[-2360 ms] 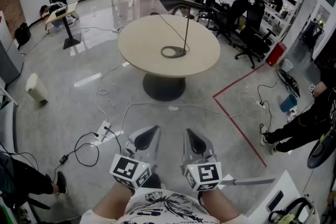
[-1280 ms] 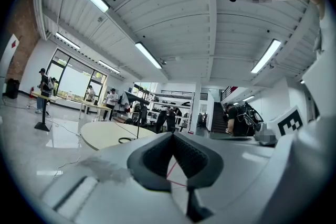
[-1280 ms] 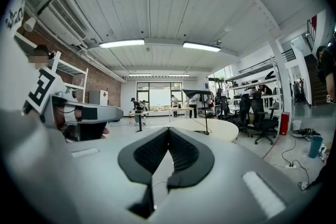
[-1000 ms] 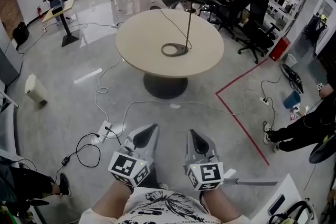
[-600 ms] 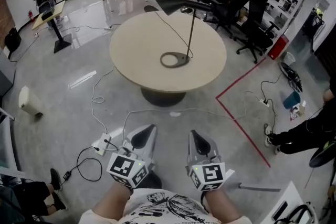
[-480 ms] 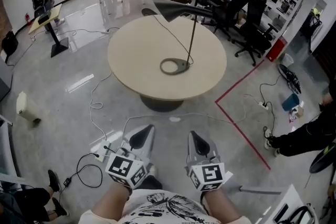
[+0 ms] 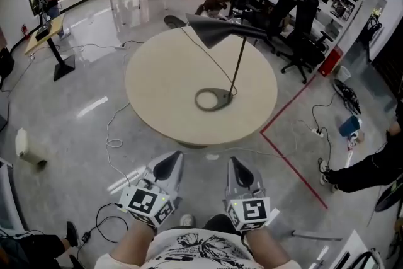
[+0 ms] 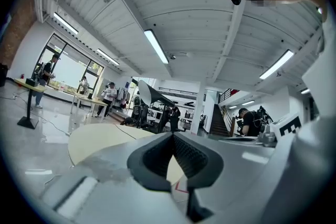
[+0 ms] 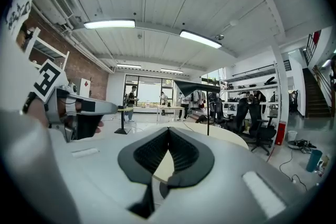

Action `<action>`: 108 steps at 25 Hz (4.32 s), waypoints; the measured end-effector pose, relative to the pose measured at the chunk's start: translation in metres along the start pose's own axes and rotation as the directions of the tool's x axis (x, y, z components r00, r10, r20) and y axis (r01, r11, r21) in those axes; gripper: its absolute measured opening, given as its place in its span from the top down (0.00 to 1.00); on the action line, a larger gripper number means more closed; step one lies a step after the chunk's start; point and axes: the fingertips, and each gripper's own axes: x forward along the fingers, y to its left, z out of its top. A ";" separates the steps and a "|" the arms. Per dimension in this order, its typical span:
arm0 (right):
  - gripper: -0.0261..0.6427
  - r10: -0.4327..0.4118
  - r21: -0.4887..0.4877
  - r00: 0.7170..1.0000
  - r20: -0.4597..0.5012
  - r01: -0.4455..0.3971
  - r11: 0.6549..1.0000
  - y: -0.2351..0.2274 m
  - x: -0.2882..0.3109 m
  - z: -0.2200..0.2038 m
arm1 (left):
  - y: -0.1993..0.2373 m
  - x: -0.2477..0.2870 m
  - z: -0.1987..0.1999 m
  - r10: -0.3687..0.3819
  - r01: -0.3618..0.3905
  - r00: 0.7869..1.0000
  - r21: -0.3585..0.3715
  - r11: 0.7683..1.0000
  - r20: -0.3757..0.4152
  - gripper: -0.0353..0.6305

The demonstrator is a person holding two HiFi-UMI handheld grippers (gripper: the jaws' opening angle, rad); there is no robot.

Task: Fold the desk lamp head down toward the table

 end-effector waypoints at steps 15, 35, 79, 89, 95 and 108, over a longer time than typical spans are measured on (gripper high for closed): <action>0.95 0.174 -0.003 0.985 -0.017 -0.174 0.985 -0.066 0.132 0.004 | 0.063 0.108 0.023 0.165 -0.167 0.984 0.018 0.986 0.071 0.94; 0.95 0.306 -0.037 0.952 -0.016 -0.306 0.951 -0.100 0.248 0.045 | 0.121 0.180 0.108 0.248 -0.276 0.944 0.109 0.955 0.218 0.94; 0.95 0.130 0.030 0.974 -0.185 -0.127 0.991 -0.086 0.251 0.012 | 0.150 0.249 0.127 -0.009 0.001 0.998 0.142 0.990 0.057 0.94; 0.95 0.071 0.042 0.974 -0.214 -0.063 0.997 -0.092 0.242 0.000 | 0.145 0.265 0.070 -0.062 0.067 0.997 0.093 0.993 -0.055 0.94; 0.95 0.015 0.038 0.974 -0.226 -0.007 0.999 -0.111 0.230 -0.006 | 0.132 0.279 0.039 -0.089 0.100 0.990 0.093 0.991 -0.110 0.95; 0.95 -0.046 0.059 0.972 -0.231 0.061 0.996 -0.126 0.222 -0.014 | 0.124 0.283 0.027 -0.105 0.115 0.987 0.076 0.990 -0.125 0.94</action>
